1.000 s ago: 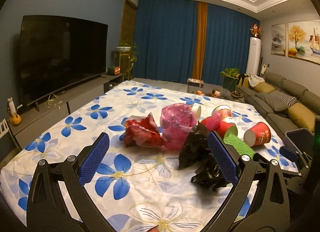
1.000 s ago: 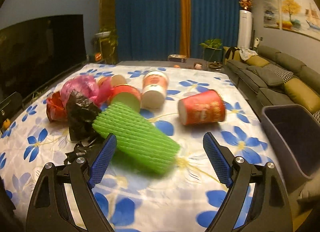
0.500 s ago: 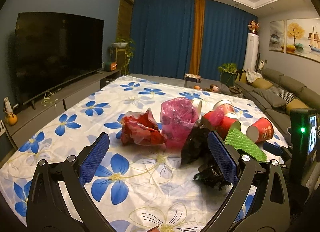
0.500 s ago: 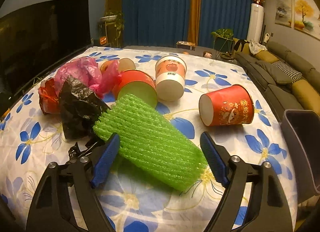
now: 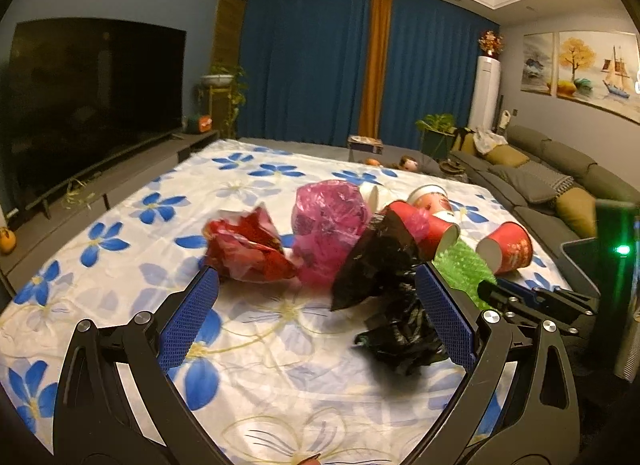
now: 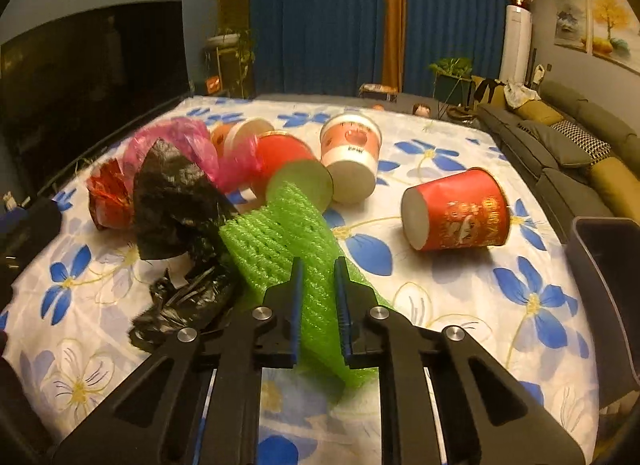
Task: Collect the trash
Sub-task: 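Close the right tool on the green foam mesh sleeve, then grasp the black plastic bag with the left tool while the right tool lifts the green sleeve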
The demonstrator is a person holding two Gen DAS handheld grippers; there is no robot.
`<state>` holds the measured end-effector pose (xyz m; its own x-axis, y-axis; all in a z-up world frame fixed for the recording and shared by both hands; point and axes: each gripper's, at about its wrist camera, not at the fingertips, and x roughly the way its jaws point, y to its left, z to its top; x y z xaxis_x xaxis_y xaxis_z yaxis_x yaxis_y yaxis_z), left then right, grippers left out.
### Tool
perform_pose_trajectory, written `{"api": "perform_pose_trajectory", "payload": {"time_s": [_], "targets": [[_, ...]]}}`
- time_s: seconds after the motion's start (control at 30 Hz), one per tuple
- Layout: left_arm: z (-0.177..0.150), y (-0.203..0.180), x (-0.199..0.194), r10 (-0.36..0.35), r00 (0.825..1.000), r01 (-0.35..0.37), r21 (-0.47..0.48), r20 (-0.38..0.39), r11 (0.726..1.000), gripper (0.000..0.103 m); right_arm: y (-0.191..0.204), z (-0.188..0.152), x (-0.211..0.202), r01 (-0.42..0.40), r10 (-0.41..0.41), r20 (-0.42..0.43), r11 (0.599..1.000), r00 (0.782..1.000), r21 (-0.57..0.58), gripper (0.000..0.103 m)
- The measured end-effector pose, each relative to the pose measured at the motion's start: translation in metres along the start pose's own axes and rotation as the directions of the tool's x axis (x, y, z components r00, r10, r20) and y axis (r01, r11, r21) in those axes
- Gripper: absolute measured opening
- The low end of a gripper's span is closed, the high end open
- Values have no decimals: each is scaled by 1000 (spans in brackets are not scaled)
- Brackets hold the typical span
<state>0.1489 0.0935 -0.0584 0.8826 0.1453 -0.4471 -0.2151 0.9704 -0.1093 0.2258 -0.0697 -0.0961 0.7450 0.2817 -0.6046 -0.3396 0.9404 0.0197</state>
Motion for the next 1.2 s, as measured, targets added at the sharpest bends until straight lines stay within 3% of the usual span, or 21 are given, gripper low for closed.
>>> {"api": "perform_pose_trajectory", "payload": {"time_s": [0.3, 0.43, 0.53, 0.6, 0.63, 0.8, 0.87, 1.2], "targets": [[12, -17, 30, -67, 996, 67, -7, -51, 998, 94, -14, 1, -41, -13, 8, 90, 998, 996, 62, 16], [21, -23, 51, -65, 996, 66, 15, -57, 998, 90, -18, 0, -49, -11, 5, 103, 998, 995, 62, 16], [21, -27, 68, -69, 993, 73, 41, -98, 996, 73, -18, -2, -51, -13, 6, 102, 998, 995, 61, 16], [19, -26, 78, -95, 986, 101, 42, -140, 994, 52, -18, -4, -52, -12, 6, 101, 998, 995, 58, 16], [17, -25, 83, -122, 978, 129, 29, -167, 991, 48, -19, -4, -52, -12, 6, 100, 998, 995, 59, 16], [11, -25, 77, -172, 969, 178, 22, -175, 984, 9, -19, -4, -56, -12, 5, 110, 998, 994, 61, 16], [10, -24, 66, -189, 969, 193, 11, -158, 981, 2, -21, -4, -60, -8, 0, 119, 998, 993, 63, 16], [29, -3, -16, -263, 965, 263, -49, -1, 964, 1, -26, -5, -89, 14, -27, 166, 997, 986, 79, 16]]}}
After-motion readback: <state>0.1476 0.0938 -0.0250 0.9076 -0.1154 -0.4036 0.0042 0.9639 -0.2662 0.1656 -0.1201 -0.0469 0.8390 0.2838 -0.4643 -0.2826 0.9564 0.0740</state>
